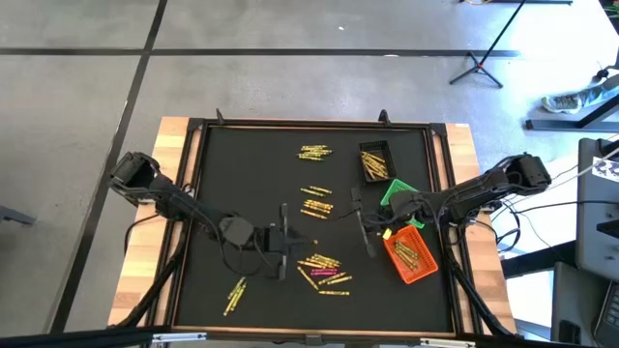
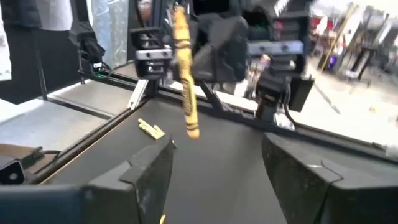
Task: Sort crayons
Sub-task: Put the yellow crayon into the black basket
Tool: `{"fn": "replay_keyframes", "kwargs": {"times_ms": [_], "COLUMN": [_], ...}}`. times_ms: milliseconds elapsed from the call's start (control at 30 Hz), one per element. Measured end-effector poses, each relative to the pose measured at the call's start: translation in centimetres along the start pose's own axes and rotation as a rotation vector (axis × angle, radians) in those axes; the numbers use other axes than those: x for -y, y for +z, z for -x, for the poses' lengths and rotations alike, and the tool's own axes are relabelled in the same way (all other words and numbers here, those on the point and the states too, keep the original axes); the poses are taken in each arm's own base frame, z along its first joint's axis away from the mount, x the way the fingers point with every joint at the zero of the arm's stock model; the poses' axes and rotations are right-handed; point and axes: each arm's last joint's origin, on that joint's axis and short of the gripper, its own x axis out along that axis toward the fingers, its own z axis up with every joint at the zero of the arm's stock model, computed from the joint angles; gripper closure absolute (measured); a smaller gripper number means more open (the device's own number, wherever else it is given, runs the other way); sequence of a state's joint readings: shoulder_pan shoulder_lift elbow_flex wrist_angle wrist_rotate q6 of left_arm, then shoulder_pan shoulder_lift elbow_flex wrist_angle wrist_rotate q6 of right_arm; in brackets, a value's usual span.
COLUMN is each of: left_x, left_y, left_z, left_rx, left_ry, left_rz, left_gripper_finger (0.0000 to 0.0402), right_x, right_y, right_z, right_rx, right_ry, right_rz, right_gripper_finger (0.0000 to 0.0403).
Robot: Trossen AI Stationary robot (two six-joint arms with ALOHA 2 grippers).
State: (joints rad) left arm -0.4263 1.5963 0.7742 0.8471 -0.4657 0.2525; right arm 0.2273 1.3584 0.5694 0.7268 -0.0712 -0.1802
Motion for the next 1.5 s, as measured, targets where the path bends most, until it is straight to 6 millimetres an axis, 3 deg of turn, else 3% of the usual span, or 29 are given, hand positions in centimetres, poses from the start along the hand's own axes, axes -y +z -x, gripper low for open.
{"fn": "replay_keyframes", "kwargs": {"times_ms": [200,533,733,1033,1300,1500], "left_x": [-0.6,-0.5,-0.5,-0.4,-0.3,-0.1], "left_y": [-0.1,-0.2,-0.3,-0.4,-0.4,-0.5], "left_z": [-0.1,-0.1,-0.1,-0.1,-0.1,0.0], "left_rx": [0.054,0.040,0.038,0.027,0.028,0.000], "left_ry": [-0.044,-0.052,-0.052,-0.062,-0.107,-0.073], "left_rz": [0.023,0.009,0.007,0.011,0.086,0.101], "left_gripper_finger": [0.0395,0.0395,0.0395,0.0395,0.0387,0.0321], "right_x": [-1.2,-1.2,-1.9,-2.2,-2.3,-2.3], "right_y": [-0.3,-0.4,0.3,0.6,0.5,0.6], "right_z": [-1.1,-4.7,-5.4,-5.8,-5.9,-5.5], "right_rx": [0.078,0.062,0.084,0.035,0.022,-0.010], "right_ry": [-0.004,0.007,0.027,0.027,0.021,0.050], "right_rz": [0.069,0.032,0.032,0.033,0.039,0.041], "right_gripper_finger": [0.0188,0.0231,0.0260,0.0386,0.0376,0.0388]}}
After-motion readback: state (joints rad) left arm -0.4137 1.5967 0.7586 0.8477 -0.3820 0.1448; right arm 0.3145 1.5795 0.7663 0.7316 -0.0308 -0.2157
